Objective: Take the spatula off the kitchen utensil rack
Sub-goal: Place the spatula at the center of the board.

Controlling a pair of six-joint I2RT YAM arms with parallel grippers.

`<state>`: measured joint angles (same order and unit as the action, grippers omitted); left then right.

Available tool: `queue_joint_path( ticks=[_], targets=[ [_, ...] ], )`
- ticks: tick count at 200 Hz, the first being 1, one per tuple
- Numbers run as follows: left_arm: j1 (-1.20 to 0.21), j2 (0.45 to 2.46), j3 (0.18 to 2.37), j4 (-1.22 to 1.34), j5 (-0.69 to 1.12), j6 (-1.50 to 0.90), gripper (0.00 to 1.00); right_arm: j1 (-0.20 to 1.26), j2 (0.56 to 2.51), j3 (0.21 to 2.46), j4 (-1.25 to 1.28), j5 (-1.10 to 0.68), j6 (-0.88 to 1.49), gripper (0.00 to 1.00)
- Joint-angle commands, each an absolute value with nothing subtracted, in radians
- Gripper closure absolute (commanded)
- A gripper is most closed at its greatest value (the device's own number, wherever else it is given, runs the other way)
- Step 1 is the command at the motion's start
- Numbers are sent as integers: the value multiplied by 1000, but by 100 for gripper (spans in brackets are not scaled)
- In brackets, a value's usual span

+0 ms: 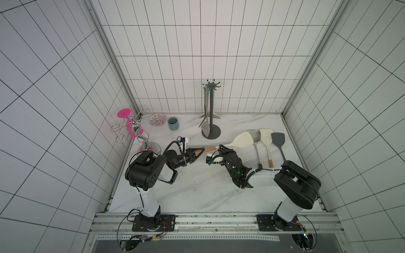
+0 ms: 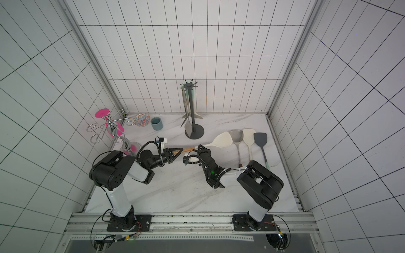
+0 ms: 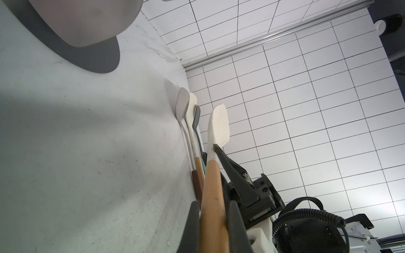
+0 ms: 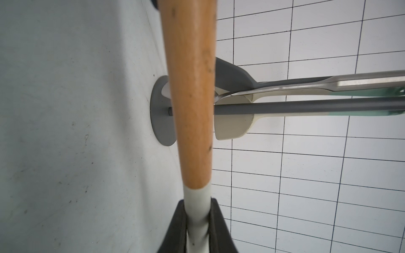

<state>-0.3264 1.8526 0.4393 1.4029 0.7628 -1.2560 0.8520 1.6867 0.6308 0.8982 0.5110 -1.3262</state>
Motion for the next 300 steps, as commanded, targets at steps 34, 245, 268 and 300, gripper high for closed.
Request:
queue_joint_path(
  ticks=[34, 245, 268, 300],
  targets=[
    [-353, 1835, 453, 1480, 804, -1218, 100, 867, 1723, 616, 986, 563, -1319, 100],
    [-353, 1714, 379, 1400, 710, -1066, 100, 922, 1217, 1004, -440, 173, 241, 1],
    [-353, 1663, 360, 1362, 683, -1027, 100, 916, 1207, 1031, -456, 180, 458, 1],
    [-354, 1594, 325, 1356, 653, -1000, 100, 905, 1206, 1051, -467, 121, 636, 1]
  ],
)
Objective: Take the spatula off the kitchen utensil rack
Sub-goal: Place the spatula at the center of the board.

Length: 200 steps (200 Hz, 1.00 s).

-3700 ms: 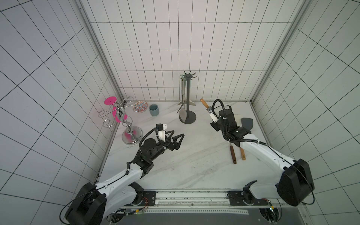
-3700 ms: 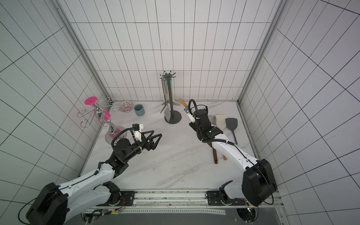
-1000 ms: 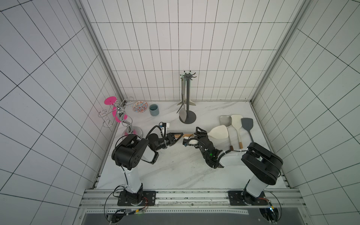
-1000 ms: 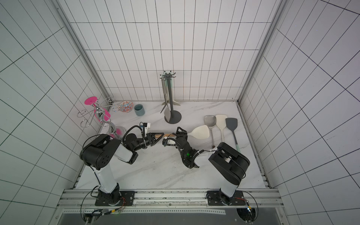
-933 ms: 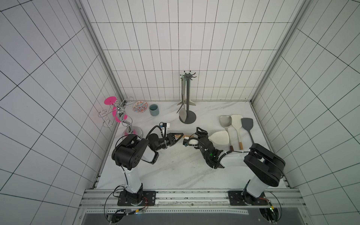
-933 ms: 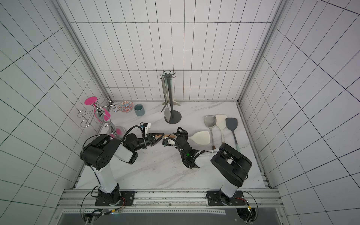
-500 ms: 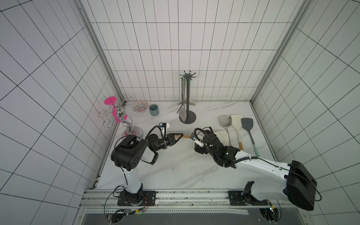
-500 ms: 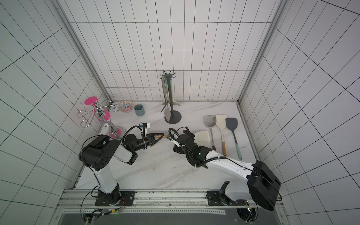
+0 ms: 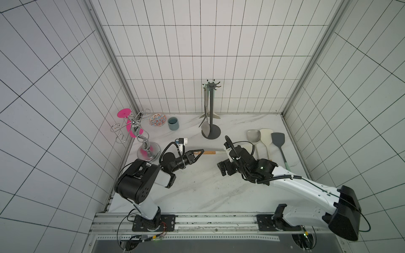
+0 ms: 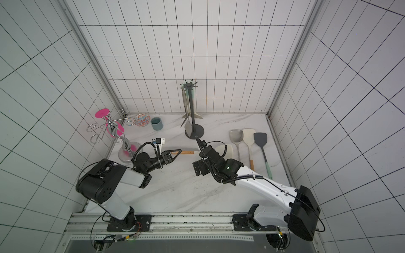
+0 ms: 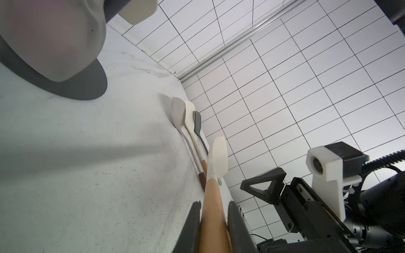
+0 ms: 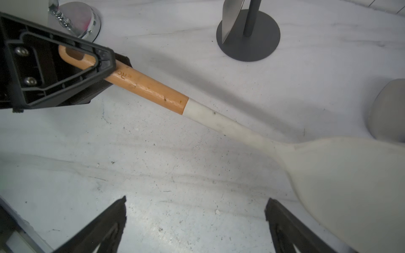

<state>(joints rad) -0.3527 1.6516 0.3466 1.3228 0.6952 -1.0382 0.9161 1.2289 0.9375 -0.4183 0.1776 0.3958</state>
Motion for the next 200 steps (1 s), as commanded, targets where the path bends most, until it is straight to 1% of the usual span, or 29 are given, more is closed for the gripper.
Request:
queue_joint_path(
  ticks=[1, 20, 42, 59, 68, 89, 109, 136, 183, 200],
  targets=[
    [-353, 1592, 324, 1354, 652, -999, 100, 905, 1206, 1051, -467, 119, 641, 1],
    [-354, 1549, 307, 1325, 629, -974, 100, 884, 1192, 1035, -454, 109, 724, 1],
    [-357, 1488, 289, 1279, 598, -939, 100, 821, 1169, 968, -377, 22, 829, 0],
    [-369, 1434, 284, 1215, 572, -896, 100, 773, 1155, 905, -283, -68, 932, 4],
    [-381, 1403, 284, 1176, 555, -867, 100, 758, 1152, 886, -243, -96, 980, 5],
    [-424, 1327, 291, 1065, 505, -787, 100, 749, 1162, 866, -158, -144, 1066, 4],
    [-477, 1257, 308, 950, 451, -708, 100, 749, 1190, 850, -40, -202, 1143, 0],
    [-520, 1201, 328, 842, 393, -636, 100, 739, 1198, 837, 16, -184, 1214, 1],
    [-529, 1195, 324, 858, 395, -639, 100, 713, 1175, 751, 136, -166, 1425, 0],
    [-529, 1193, 323, 855, 389, -635, 100, 712, 1197, 757, 151, -189, 1469, 2]
  ],
)
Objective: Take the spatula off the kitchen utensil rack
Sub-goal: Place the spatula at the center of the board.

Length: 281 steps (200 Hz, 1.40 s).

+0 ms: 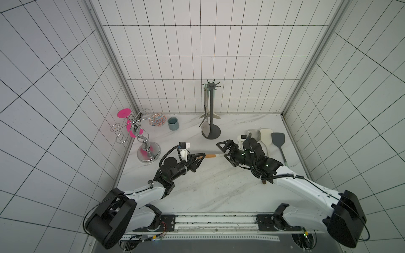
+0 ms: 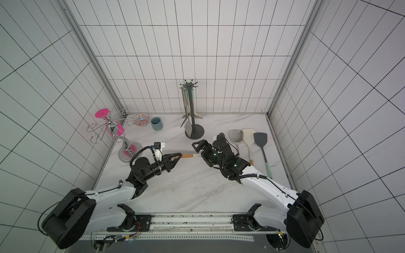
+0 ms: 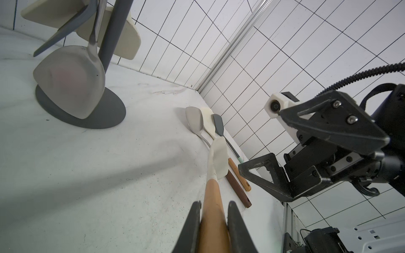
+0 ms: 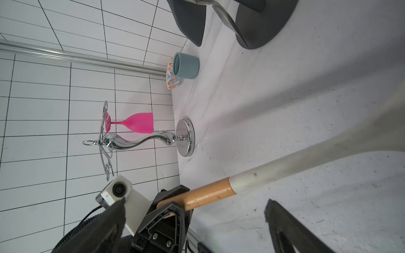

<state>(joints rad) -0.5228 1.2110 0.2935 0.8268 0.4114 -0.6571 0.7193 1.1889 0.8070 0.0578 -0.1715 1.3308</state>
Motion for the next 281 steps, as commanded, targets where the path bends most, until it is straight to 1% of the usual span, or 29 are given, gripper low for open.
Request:
queue_joint_path(
  ticks=[1, 31, 52, 68, 79, 94, 110, 134, 141, 156, 163, 166, 176, 179, 189, 192, 198, 203, 208, 211, 218, 221, 251, 261, 271, 281],
  targets=[
    [-529, 1192, 323, 854, 389, -634, 100, 713, 1198, 759, 147, -190, 1470, 2],
    [-530, 1157, 318, 820, 361, -614, 100, 716, 1196, 770, -26, -160, 1539, 1],
    [-529, 1139, 313, 811, 345, -607, 100, 723, 1177, 715, -34, -129, 1627, 1],
    [-531, 1135, 310, 813, 346, -609, 100, 729, 1177, 709, -54, -94, 1652, 3],
    [-532, 1134, 310, 817, 348, -610, 100, 731, 1192, 709, -50, -81, 1670, 7],
    [-535, 1129, 308, 824, 352, -611, 100, 733, 1224, 716, -22, -68, 1700, 15],
    [-536, 1128, 306, 824, 352, -608, 100, 732, 1274, 728, 47, -68, 1714, 21],
    [-540, 1127, 307, 826, 354, -607, 100, 740, 1356, 786, 69, -76, 1726, 24],
    [-540, 1127, 308, 827, 353, -607, 100, 745, 1380, 799, 81, -84, 1732, 29],
    [-541, 1127, 307, 828, 352, -606, 100, 754, 1424, 819, 129, -99, 1750, 46],
    [-541, 1129, 307, 827, 352, -606, 100, 758, 1439, 827, 145, -104, 1756, 50],
    [-541, 1129, 307, 827, 353, -606, 100, 760, 1444, 831, 150, -104, 1757, 54],
    [-542, 1129, 307, 827, 353, -606, 100, 765, 1455, 844, 157, -105, 1753, 59],
    [-542, 1129, 307, 828, 353, -606, 100, 767, 1457, 847, 158, -102, 1751, 62],
    [-543, 1130, 306, 830, 355, -606, 100, 771, 1460, 855, 156, -94, 1747, 69],
    [-543, 1129, 307, 831, 355, -606, 100, 773, 1460, 855, 156, -91, 1746, 73],
    [-544, 1129, 306, 832, 356, -607, 100, 773, 1460, 857, 155, -86, 1746, 77],
    [-544, 1130, 308, 833, 356, -607, 100, 775, 1460, 856, 156, -81, 1744, 83],
    [-544, 1129, 306, 833, 356, -607, 100, 776, 1459, 856, 157, -76, 1743, 86],
    [-545, 1129, 306, 834, 356, -607, 100, 776, 1457, 856, 155, -72, 1743, 91],
    [-544, 1128, 306, 834, 357, -607, 100, 776, 1456, 856, 157, -68, 1739, 96],
    [-545, 1128, 306, 835, 360, -608, 100, 776, 1454, 856, 158, -62, 1736, 100],
    [-545, 1127, 310, 834, 378, -611, 100, 775, 1433, 854, 145, -15, 1695, 100],
    [-546, 1128, 310, 831, 380, -613, 82, 774, 1423, 855, 128, 0, 1673, 100],
    [-546, 1127, 309, 831, 383, -614, 67, 766, 1410, 853, 119, 6, 1644, 100],
    [-546, 1130, 309, 831, 379, -617, 50, 755, 1394, 845, 111, 8, 1603, 100]
  ],
)
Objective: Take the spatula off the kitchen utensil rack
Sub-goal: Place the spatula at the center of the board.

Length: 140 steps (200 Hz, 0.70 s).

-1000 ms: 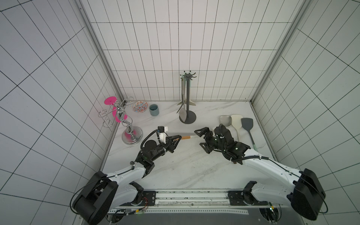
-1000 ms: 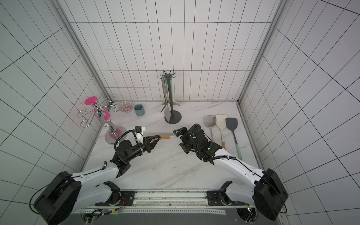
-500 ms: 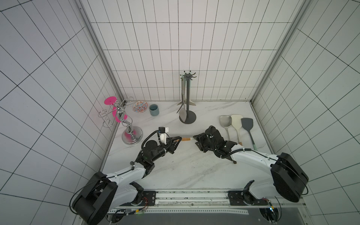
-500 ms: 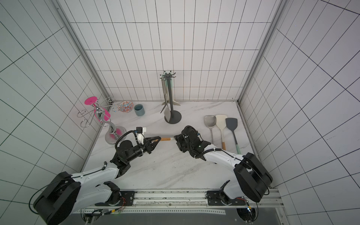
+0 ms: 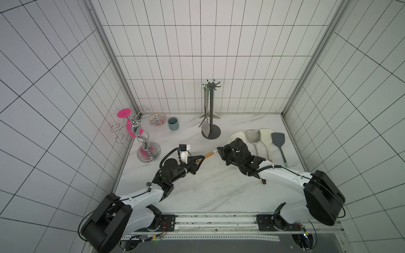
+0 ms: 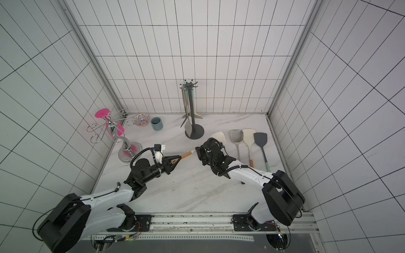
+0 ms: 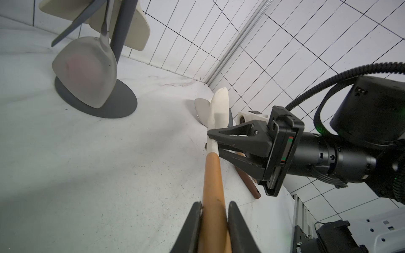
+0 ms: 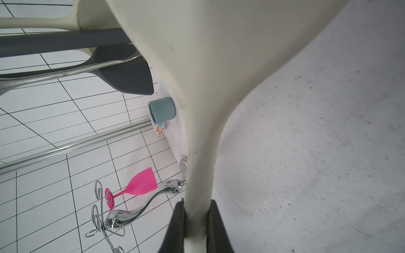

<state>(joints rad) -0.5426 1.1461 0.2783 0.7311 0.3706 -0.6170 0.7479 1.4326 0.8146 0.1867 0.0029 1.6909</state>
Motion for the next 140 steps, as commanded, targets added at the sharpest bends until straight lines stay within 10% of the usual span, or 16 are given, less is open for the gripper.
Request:
queue_joint_path(
  ticks=[1, 71, 140],
  targets=[
    [-546, 1130, 309, 831, 378, -616, 49, 753, 1392, 843, 111, 9, 1597, 100],
    [-546, 1155, 333, 765, 345, -612, 3, 616, 1146, 810, -105, 74, 1083, 100],
    [-546, 1172, 346, 721, 307, -622, 3, 491, 1036, 919, -482, 58, 585, 100]
  ],
)
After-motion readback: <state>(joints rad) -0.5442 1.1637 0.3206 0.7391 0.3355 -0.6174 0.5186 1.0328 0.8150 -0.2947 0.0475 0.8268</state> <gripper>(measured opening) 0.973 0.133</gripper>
